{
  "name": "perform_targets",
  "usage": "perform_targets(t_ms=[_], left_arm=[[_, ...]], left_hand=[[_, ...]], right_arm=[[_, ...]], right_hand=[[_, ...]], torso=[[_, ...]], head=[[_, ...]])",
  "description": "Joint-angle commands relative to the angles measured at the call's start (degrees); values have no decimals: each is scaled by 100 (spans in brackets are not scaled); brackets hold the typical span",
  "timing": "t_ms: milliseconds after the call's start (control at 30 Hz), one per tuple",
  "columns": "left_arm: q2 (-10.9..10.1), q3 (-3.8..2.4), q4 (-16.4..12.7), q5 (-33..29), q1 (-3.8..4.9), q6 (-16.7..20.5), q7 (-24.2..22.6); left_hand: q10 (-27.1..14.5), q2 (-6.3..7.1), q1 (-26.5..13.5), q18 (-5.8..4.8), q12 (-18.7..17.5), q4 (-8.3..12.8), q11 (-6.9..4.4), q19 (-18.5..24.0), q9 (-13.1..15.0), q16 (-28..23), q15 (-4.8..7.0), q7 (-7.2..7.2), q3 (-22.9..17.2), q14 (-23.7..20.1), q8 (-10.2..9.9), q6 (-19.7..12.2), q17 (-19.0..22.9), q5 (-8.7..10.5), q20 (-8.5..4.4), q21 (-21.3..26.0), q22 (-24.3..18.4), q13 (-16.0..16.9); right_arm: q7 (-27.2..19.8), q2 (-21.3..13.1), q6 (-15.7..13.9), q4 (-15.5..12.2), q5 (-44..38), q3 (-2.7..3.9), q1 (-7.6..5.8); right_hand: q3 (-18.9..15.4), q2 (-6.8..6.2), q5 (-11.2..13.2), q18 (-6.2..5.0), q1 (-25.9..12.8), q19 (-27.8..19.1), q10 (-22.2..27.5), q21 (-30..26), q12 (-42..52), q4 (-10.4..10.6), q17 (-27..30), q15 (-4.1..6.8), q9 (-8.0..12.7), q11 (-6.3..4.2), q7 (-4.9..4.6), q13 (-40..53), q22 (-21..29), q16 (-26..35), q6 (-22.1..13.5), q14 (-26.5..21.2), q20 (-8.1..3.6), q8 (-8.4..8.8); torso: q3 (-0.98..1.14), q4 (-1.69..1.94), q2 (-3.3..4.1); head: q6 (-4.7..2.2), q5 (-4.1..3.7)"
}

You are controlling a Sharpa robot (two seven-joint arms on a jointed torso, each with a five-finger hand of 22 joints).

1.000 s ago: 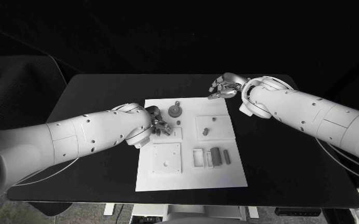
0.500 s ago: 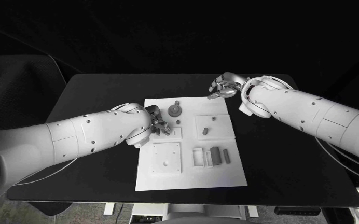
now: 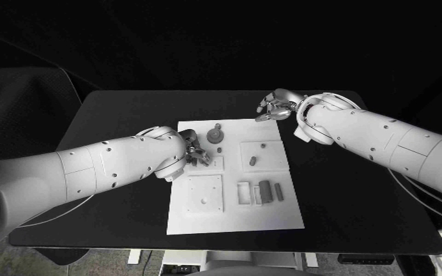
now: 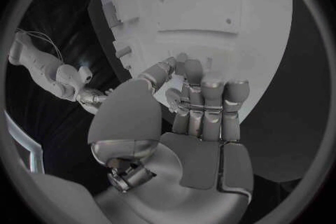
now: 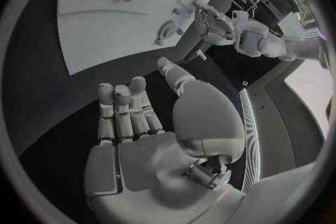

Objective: Assemble the parts on the task board

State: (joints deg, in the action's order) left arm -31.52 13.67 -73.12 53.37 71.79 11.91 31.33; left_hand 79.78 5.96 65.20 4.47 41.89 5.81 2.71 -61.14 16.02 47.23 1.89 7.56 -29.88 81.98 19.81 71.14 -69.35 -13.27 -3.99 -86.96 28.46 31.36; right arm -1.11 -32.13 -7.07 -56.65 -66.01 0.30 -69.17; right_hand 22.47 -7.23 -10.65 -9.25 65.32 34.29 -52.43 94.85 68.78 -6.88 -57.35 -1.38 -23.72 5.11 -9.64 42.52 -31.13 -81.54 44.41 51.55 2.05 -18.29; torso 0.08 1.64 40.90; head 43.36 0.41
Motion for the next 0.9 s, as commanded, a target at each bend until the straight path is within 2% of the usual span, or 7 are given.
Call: perform_targets(t_ms=[33,300,567,700,833,900], left_arm=[[19,3,-20,33,-8,-111,-44],[34,3,-29,-6,-8,-140,-65],[40,3,-25,-15,-8,-219,-77],[43,3,-25,6,-8,-236,-78],[49,3,-27,73,-8,-236,-72],[51,3,-29,94,-8,-233,-66]], left_hand=[[787,-51,61,566,30,129,-452,-48,2276,37,198,-502,-150,147,666,885,-8,-40,7,-18,8,6],[780,-36,38,564,32,117,-450,-49,2276,45,198,-498,-145,143,666,878,-11,-36,8,-25,12,10],[748,58,-109,558,53,63,-442,-44,2283,77,198,-484,-100,114,671,851,-27,16,11,-57,28,32],[742,54,-219,561,86,57,-445,-38,2299,115,202,-488,-32,104,695,854,-46,-83,9,-88,44,58],[782,-21,-178,588,172,127,-480,-56,2344,210,227,-529,-45,130,775,914,-92,-280,-11,-157,79,114],[788,-28,-163,593,188,139,-486,-60,2353,228,232,-535,-51,135,791,923,-100,-319,-14,-171,86,125]], right_arm=[[-38,1,91,-13,1,2,-1],[-38,2,98,-26,1,2,-1],[-38,2,101,-31,1,2,-1],[-37,1,99,-32,1,2,-1],[-37,1,106,-32,1,2,-1],[-36,2,107,-32,1,2,-1]], right_hand=[[32,4,-37,8,37,-35,41,78,-16,8,9,-1,-7,11,-7,-8,7,14,18,-49,-1,-39],[32,5,-37,9,34,-35,41,78,-16,11,10,-1,-7,11,-7,-9,7,14,18,-50,0,-39],[32,7,-37,10,31,-35,42,77,-16,15,10,-2,-7,12,-7,-9,8,14,18,-51,0,-39],[32,7,-37,11,29,-35,42,77,-15,17,10,-3,-7,12,-7,-10,8,14,17,-51,1,-39],[32,8,-37,11,28,-35,42,77,-15,18,10,-3,-7,13,-7,-10,9,14,17,-52,1,-39],[32,8,-37,11,28,-35,42,76,-15,18,10,-3,-7,13,-7,-10,9,14,17,-52,1,-39]], torso=[[0,0,0],[3,-2,1],[5,-2,4],[4,-3,4],[1,-1,2],[3,0,2]], head=[[-3,-7],[13,-10],[24,-14],[29,-18],[41,-17],[46,-18]])
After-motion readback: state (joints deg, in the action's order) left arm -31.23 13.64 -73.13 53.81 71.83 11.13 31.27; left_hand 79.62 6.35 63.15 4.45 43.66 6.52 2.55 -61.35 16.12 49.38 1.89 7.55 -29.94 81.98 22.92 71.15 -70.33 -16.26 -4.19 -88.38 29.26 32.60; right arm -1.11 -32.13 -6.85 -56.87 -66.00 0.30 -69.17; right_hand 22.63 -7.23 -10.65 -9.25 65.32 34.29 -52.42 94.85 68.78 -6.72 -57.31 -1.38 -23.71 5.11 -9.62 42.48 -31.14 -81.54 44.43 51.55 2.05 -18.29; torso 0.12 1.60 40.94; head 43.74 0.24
